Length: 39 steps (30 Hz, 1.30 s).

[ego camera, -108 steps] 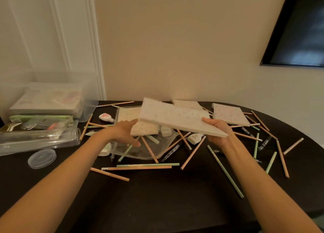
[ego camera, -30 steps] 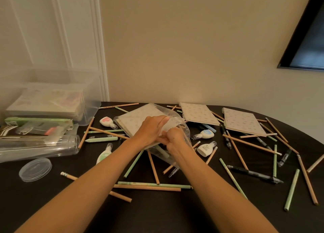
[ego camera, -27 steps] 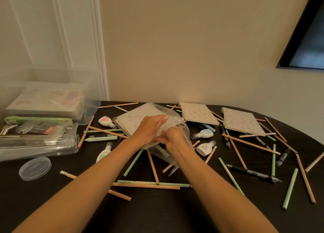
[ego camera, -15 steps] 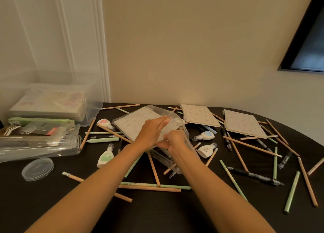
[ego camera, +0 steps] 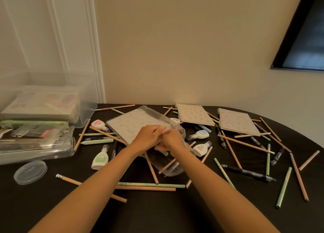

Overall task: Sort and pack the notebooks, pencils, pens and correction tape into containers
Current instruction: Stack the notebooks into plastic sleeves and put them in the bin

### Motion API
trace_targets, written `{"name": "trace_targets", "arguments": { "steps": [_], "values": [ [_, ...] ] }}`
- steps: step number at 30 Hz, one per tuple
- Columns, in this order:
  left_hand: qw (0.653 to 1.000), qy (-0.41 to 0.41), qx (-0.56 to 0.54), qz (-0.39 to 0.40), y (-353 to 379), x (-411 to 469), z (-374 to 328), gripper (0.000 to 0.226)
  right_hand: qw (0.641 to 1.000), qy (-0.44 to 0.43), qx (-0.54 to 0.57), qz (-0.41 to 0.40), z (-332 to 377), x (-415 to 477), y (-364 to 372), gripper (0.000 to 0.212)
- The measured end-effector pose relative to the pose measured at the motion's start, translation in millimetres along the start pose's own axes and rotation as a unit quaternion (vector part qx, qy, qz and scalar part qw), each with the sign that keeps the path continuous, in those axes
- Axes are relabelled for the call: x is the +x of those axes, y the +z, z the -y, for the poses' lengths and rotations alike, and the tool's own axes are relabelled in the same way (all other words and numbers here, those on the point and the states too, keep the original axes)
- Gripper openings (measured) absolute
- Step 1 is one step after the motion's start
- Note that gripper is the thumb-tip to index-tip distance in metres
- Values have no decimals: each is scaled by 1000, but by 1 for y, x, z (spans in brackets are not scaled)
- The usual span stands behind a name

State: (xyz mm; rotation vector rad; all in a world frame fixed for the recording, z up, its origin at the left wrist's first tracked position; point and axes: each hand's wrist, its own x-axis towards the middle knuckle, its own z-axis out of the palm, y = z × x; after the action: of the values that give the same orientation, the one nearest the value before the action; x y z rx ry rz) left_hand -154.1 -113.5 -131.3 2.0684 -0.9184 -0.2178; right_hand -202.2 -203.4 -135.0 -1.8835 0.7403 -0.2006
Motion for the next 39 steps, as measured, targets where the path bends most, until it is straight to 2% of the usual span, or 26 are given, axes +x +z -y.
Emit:
{"name": "trace_targets", "arguments": {
  "steps": [2,5,6,8,9,12,14,16,19,21,23,26,28,31,34,37,38,39],
  "values": [
    [1000,-21,2,-18,1,1,-1,34,988,-26,-141,-48,-4,-3,-5,19],
    [999,-35,3,-14,3,2,-1,25,964,-67,-240,-94,-11,-12,-25,37],
    [999,-41,10,-11,4,2,-1,23,953,-71,-274,-105,-13,-14,-33,38],
    [997,-62,38,9,3,1,-2,35,938,-69,-323,-105,-17,-17,-49,32],
    [996,-65,51,33,4,2,-3,36,939,-58,-319,-113,-22,-15,-58,30],
    [992,-49,86,77,5,5,-16,16,946,-41,-299,-123,-30,-7,-79,21],
    [992,-43,94,79,9,14,-27,19,953,-50,-272,-125,-35,2,-90,14],
    [991,-36,106,73,8,21,-32,20,963,-51,-226,-140,-35,7,-96,18],
    [991,-34,114,59,11,44,-44,28,969,-58,-149,-188,-36,23,-112,22],
    [991,-37,117,48,16,64,-51,24,963,-74,-125,-227,-40,41,-123,25],
    [989,-44,136,29,24,87,-51,16,958,-58,-137,-246,-43,60,-134,23],
    [987,-60,148,18,36,125,-49,28,955,-11,-178,-236,-49,92,-149,26],
    [985,-67,157,37,42,142,-48,32,955,10,-198,-222,-56,111,-157,32],
    [979,-75,166,91,53,162,-44,39,954,32,-215,-205,-62,133,-163,14],
    [974,-92,167,120,65,179,-36,44,957,42,-211,-193,-67,151,-166,26],
    [978,-113,140,107,72,185,-34,32,961,42,-198,-191,-69,166,-168,26],
    [981,-115,128,93,75,186,-33,32,961,45,-193,-191,-68,169,-169,25],
    [983,-119,118,70,76,186,-33,42,962,48,-186,-193,-66,172,-170,21]
  ]
}}
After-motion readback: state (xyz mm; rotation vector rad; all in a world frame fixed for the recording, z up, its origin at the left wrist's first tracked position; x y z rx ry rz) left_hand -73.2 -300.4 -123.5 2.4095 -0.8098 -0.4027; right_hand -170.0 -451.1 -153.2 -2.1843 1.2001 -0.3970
